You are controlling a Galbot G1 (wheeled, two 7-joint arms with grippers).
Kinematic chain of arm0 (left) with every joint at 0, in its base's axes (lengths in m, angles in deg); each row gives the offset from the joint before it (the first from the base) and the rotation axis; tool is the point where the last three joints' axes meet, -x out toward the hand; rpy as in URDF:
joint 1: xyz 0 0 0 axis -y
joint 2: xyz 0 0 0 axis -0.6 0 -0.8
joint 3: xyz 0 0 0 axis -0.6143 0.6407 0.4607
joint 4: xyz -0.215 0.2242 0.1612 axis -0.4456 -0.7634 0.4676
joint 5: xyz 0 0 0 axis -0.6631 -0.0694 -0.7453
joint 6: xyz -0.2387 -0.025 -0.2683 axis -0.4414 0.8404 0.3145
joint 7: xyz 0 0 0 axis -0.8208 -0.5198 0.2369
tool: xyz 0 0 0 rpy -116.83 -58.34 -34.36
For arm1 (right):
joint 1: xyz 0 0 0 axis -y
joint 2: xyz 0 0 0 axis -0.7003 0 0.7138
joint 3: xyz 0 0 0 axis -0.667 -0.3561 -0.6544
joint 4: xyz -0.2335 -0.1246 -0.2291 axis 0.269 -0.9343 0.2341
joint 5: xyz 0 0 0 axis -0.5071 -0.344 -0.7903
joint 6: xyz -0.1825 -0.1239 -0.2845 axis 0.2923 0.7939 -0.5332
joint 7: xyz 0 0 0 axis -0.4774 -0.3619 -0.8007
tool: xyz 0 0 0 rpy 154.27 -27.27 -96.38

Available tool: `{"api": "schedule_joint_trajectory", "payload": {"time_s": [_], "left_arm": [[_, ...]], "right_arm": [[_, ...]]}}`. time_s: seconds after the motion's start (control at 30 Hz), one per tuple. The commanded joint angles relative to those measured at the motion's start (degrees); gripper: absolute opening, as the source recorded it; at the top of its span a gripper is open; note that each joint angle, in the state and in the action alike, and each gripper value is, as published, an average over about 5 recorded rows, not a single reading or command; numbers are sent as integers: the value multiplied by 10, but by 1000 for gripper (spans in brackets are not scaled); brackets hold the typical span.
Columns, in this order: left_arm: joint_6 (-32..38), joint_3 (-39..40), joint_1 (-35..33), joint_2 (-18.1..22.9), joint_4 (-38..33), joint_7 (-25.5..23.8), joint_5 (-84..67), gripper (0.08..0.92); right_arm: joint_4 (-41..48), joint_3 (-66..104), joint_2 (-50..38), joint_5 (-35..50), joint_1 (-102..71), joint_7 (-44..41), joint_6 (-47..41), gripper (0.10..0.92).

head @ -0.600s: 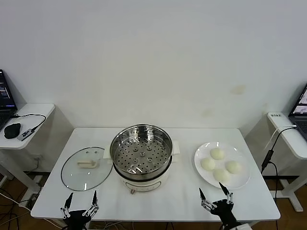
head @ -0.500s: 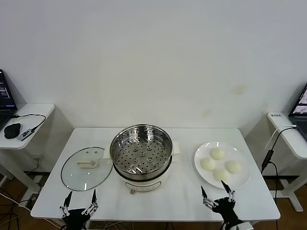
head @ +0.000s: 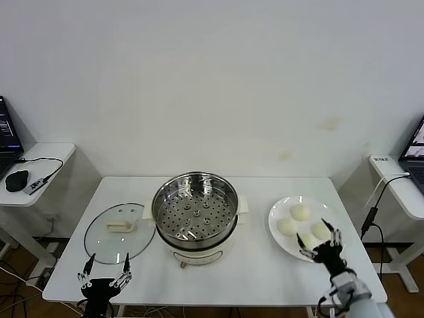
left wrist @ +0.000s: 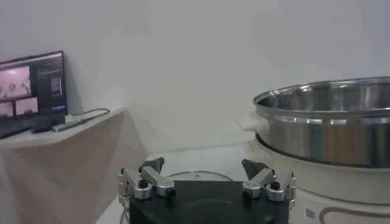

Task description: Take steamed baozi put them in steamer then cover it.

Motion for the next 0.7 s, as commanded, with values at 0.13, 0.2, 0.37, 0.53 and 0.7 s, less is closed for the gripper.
{"api": "schedule_joint_trajectory", "payload": {"time_s": [0.13, 0.2, 0.37, 0.53, 0.7], "left_arm": [[-18, -9, 3, -1, -8, -3, 29, 823], [-18, -12, 4, -2, -6, -1, 31, 823], [-18, -17, 9, -3, 1, 12, 32, 823], [-19, -20, 13, -3, 4, 14, 31, 823], [-22, -25, 15, -4, 3, 14, 31, 823]], "right_arm": [[124, -130, -215, -67, 257, -207, -53, 823], [151, -186, -237, -48, 312, -243, -59, 823], [229, -342, -262, -3, 446, -337, -68, 823], [299, -508, -257, 37, 581, -413, -77, 823], [378, -596, -198, 43, 672, -450, -64, 823]]}}
